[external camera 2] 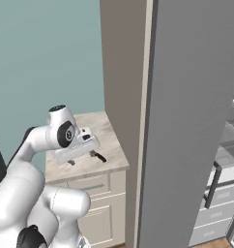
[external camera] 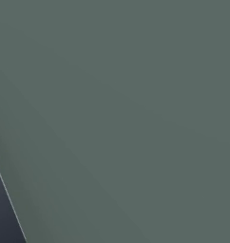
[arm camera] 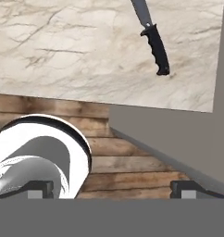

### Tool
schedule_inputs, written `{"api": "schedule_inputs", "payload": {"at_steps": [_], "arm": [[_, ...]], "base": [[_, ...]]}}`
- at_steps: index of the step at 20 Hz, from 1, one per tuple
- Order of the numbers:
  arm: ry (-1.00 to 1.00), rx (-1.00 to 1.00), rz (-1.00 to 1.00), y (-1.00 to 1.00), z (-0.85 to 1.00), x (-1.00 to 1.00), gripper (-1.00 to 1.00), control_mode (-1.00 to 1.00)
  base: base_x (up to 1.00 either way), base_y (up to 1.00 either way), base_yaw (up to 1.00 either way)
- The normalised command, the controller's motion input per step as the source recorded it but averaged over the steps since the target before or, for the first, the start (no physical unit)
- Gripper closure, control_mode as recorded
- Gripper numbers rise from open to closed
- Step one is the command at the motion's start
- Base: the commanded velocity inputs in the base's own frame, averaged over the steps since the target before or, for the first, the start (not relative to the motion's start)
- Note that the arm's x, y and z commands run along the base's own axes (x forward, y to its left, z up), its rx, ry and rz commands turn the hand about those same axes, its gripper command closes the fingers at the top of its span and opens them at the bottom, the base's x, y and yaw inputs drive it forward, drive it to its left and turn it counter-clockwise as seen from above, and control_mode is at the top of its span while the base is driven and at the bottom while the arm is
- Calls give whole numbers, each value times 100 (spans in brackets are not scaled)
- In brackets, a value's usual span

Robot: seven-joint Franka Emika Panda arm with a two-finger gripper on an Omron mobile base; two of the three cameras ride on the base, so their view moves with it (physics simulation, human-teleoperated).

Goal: Retrieve the butter from the fridge and place it on a plate on the dining table. Then retrieve the butter knife by the fridge and place it near the plate.

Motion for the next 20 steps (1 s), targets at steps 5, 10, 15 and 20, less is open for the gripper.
{"api": "schedule_inputs", "payload": {"at_steps": [5,10,15,20], "arm": [[7,0,7,0,-2,46,-100,-100],[1,0,8,0,-22,34,-100,-100],[0,0,8,0,-40,17,-100,-100],[0,0,13,0,-38,24,-100,-100]], "base": [[0,0,0],[0,0,0],[0,0,0],[0,0,0]]}}
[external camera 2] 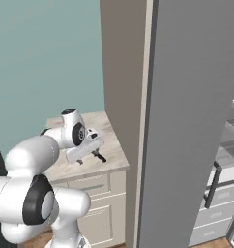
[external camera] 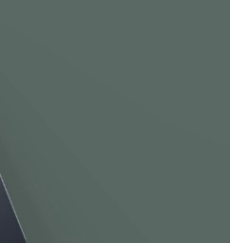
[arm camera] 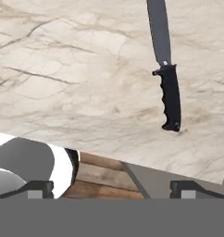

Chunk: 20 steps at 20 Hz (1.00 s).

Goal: Retrieve the butter from the fridge and place it on a plate on the dining table. Then retrieve the butter knife by the fridge and place it near the plate.

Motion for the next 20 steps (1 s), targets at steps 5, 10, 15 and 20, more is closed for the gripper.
{"api": "schedule_inputs", "payload": {"at_steps": [5,10,15,20], "arm": [[2,0,12,-4,-11,37,-100,-100],[3,0,7,-12,-4,30,-100,-100],[3,0,6,-7,-18,26,-100,-100],[1,0,8,0,-29,27,-100,-100]], "base": [[0,0,0],[0,0,0],[0,0,0],[0,0,0]]}}
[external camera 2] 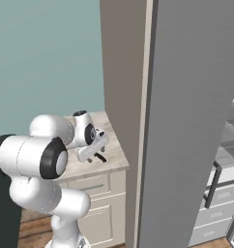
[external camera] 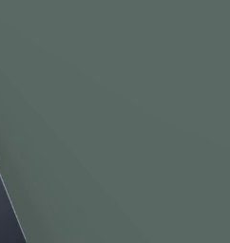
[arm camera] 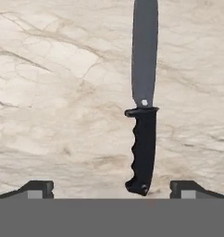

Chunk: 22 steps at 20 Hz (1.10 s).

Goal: Retrieve the butter from the fridge and place it on a plate on the dining table. Then retrieve the butter knife by the fridge and place it near the plate.

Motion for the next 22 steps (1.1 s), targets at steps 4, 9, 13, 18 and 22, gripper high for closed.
{"api": "schedule_inputs", "payload": {"at_steps": [4,9,13,18,22], "arm": [[1,0,10,0,-31,31,-100,-100],[0,1,8,0,-21,33,-100,-100],[0,1,3,-8,-24,41,-100,-100],[0,1,1,-5,-26,21,-100,-100],[0,6,1,0,-39,3,-100,-100]], "base": [[0,0,0],[0,0,0],[0,0,0],[0,0,0],[0,0,0]]}}
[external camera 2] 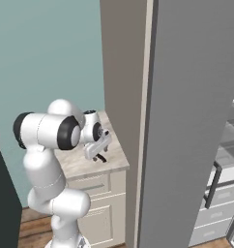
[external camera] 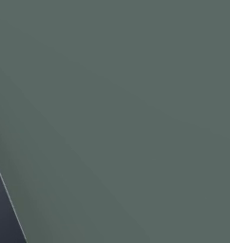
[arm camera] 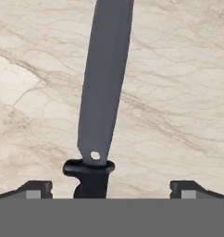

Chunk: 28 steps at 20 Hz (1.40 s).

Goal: Retrieve the butter from the fridge and place it on a plate on the dining table. Then retrieve the butter knife by the fridge and place it near the plate.

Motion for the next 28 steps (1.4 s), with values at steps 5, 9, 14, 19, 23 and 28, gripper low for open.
{"api": "schedule_inputs", "payload": {"at_steps": [5,9,14,19,23,28], "arm": [[-3,10,0,0,-55,0,100,-100],[-12,7,0,0,-37,0,100,-100],[-11,5,0,3,-25,0,100,-100],[-5,0,-10,18,-1,0,100,-100],[0,0,-19,50,0,0,100,-100],[5,1,-16,50,27,0,100,-100]], "base": [[0,0,0],[0,0,0],[0,0,0],[0,0,0],[0,0,0],[0,0,0]]}}
